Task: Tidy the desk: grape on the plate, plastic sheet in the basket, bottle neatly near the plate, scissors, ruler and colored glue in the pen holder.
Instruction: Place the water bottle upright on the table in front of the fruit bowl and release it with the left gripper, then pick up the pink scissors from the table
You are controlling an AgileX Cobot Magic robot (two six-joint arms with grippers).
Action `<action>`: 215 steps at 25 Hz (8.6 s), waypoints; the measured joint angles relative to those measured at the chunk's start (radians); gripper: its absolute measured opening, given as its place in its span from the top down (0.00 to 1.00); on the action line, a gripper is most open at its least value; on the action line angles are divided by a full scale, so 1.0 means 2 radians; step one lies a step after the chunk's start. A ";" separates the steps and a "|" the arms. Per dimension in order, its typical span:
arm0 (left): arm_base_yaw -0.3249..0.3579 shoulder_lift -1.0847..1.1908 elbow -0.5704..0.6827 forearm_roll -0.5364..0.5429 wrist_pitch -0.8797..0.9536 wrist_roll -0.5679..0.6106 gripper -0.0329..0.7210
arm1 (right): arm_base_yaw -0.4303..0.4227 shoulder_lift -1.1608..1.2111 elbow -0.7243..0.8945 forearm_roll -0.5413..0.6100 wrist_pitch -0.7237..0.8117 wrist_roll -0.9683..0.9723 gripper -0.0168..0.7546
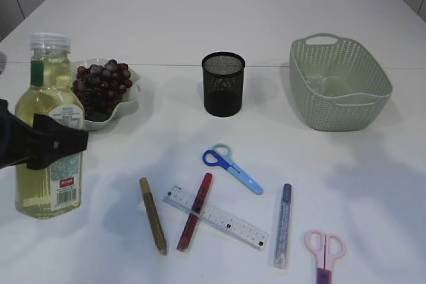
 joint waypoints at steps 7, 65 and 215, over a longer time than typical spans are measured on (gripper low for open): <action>0.000 0.034 -0.008 0.175 0.046 -0.155 0.36 | 0.000 0.000 0.000 0.000 0.000 0.000 0.23; -0.099 0.235 -0.069 0.737 -0.577 -0.641 0.36 | 0.000 0.000 0.000 -0.018 -0.004 0.000 0.23; -0.082 0.017 -0.113 0.671 0.288 -0.763 0.30 | 0.163 0.092 0.000 -0.028 0.045 0.329 0.23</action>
